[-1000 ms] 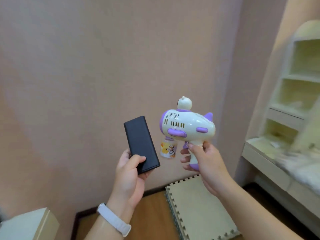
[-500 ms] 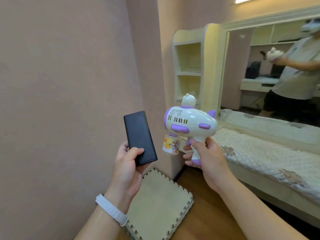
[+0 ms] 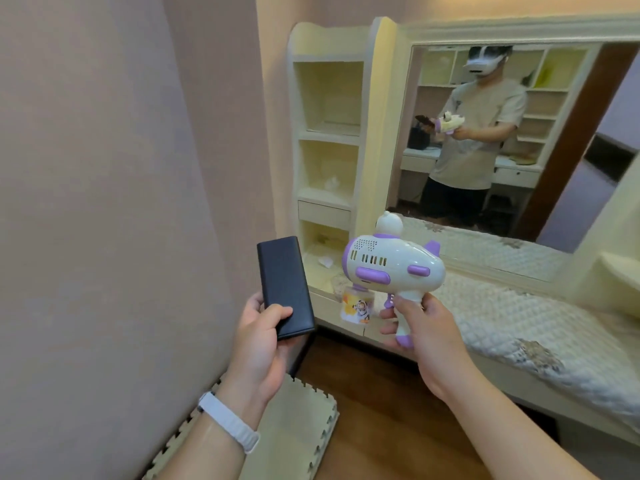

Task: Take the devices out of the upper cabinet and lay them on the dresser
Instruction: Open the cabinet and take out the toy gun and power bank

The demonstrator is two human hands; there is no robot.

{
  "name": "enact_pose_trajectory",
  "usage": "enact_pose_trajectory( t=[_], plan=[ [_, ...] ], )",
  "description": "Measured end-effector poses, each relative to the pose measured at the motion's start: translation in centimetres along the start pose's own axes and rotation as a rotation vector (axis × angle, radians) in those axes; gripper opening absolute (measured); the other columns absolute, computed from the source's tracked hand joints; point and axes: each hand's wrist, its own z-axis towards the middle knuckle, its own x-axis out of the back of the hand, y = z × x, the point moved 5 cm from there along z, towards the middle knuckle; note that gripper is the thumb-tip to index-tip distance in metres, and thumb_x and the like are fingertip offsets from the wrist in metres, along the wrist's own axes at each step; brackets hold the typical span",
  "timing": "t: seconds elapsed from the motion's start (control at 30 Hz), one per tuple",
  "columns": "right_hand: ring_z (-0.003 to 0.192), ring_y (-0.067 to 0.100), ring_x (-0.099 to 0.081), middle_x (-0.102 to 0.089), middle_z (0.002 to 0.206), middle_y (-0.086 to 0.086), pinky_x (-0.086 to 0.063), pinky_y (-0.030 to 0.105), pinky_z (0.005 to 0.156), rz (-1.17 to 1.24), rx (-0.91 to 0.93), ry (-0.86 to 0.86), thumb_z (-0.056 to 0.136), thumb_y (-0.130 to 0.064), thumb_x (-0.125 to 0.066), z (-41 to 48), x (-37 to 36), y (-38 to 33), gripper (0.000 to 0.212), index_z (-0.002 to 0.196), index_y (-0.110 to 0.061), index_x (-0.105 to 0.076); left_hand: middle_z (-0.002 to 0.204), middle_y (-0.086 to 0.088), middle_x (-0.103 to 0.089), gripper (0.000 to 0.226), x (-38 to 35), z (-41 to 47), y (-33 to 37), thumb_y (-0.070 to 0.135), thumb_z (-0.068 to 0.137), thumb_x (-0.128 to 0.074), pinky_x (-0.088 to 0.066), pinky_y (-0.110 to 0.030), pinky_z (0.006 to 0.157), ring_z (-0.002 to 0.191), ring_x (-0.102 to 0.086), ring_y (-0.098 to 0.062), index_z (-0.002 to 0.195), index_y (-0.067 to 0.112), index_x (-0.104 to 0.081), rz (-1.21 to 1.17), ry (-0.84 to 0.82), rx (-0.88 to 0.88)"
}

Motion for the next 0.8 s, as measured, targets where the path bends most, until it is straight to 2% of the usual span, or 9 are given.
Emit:
enact_pose_trajectory(
  t=[0.13, 0.3, 0.47, 0.7, 0.8],
  plan=[
    [0.066, 0.020, -0.060, -0.067, 0.081, 0.008, -0.051, 0.034, 0.061, -0.027, -0.026, 0.099, 0.092, -0.017, -0.059, 2.7, 0.7, 0.9, 0.007, 0.097, -0.012, -0.061, 0.120, -0.016, -0.058, 0.043, -0.6, 5.0, -2.0, -0.005, 0.090, -0.048, -0.055, -0.032, 0.062, 0.100, -0.061, -0.026, 0.130, 0.011, -0.047, 0.043, -0.030, 0.089],
    [0.067, 0.020, -0.060, -0.067, 0.083, 0.008, -0.049, 0.032, 0.058, -0.018, -0.048, 0.214, 0.093, -0.019, -0.058, 4.8, 3.7, 2.0, 0.006, 0.094, -0.014, -0.061, 0.117, -0.018, -0.059, 0.042, -2.9, 8.9, -5.7, -0.006, 0.090, -0.048, -0.057, -0.034, 0.060, 0.099, -0.062, -0.029, 0.129, 0.010, -0.047, 0.053, -0.101, 0.209],
    [0.065, 0.019, -0.061, -0.067, 0.082, 0.009, -0.050, 0.033, 0.058, 0.017, -0.074, 0.310, 0.094, -0.019, -0.059, 8.0, 7.2, 3.6, 0.007, 0.093, -0.013, -0.061, 0.114, -0.017, -0.059, 0.040, -5.7, 12.2, -9.3, -0.006, 0.090, -0.048, -0.057, -0.037, 0.065, 0.096, -0.062, -0.028, 0.127, 0.009, -0.048, 0.112, -0.128, 0.275],
    [0.065, 0.020, -0.061, -0.068, 0.085, 0.011, -0.053, 0.033, 0.058, 0.090, -0.150, 0.305, 0.094, -0.017, -0.059, 16.3, 11.1, 5.9, 0.007, 0.098, -0.012, -0.062, 0.112, -0.016, -0.061, 0.037, -9.5, 18.0, -14.2, -0.008, 0.089, -0.047, -0.054, -0.042, 0.073, 0.094, -0.061, -0.028, 0.120, 0.012, -0.054, 0.186, -0.060, 0.290],
    [0.063, 0.020, -0.060, -0.067, 0.084, 0.013, -0.053, 0.032, 0.057, 0.125, -0.180, 0.274, 0.092, -0.014, -0.059, 20.8, 13.1, 5.7, 0.008, 0.097, -0.008, -0.061, 0.117, -0.019, -0.059, 0.041, -12.1, 21.3, -16.3, -0.008, 0.088, -0.047, -0.055, -0.043, 0.074, 0.095, -0.061, -0.029, 0.125, 0.009, -0.051, 0.219, -0.023, 0.276]
  ],
)
